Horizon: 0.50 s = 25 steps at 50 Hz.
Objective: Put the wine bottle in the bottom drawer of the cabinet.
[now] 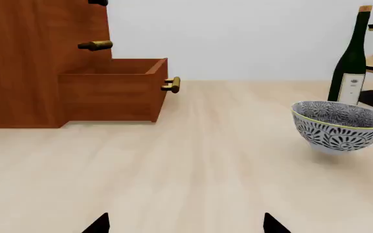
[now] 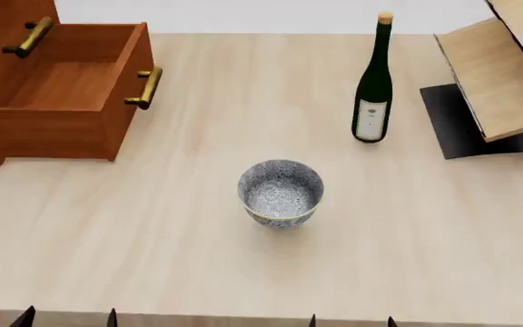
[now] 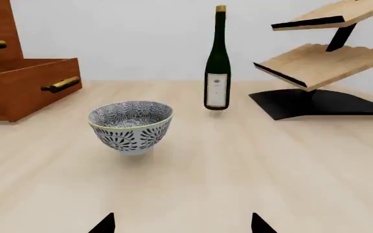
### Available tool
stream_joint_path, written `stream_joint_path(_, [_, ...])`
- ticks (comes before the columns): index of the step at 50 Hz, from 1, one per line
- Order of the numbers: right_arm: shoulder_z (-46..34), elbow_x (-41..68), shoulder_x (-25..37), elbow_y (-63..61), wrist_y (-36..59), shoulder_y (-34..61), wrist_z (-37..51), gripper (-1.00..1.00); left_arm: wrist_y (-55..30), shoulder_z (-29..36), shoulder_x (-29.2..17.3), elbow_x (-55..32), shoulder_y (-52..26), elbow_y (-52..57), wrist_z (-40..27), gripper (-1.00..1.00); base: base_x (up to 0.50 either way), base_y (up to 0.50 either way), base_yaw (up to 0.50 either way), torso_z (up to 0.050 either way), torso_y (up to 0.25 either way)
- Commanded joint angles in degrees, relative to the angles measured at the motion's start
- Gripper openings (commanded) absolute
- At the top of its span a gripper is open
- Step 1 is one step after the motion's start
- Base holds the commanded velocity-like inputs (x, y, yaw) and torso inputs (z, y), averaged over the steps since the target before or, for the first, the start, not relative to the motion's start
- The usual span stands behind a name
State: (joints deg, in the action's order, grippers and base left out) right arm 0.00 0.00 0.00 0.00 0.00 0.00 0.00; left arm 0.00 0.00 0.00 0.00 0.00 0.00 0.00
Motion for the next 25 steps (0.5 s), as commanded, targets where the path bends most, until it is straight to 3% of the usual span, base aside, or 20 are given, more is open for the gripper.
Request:
stream_joint_path(1, [-0.7,0.5,0.5,0.0,0.0,0.0,0.7,1.0,0.0,0.6,-0.6,0.0,0.0,0.0,-0.6,1.0,0.0,0.0,0.0,0.04,0.0])
stream_joint_path(13, [-3.3,2.1,2.6,0.7,0.4,0.7,3.0,1.0,-4.4,2.7,-2.4,-6.6,1.0,4.5,-2.4,1.0,0.0,0.0,0.0,0.039,0.0])
stream_joint_path(25, [-4.2,3.3,4.3,-2.2,3.1,0.8,4.2,1.0,-6.7,4.7,-4.7,-4.1,2.7,10.2,-5.2,1.0,0.0,0.0,0.0,0.042,0.0])
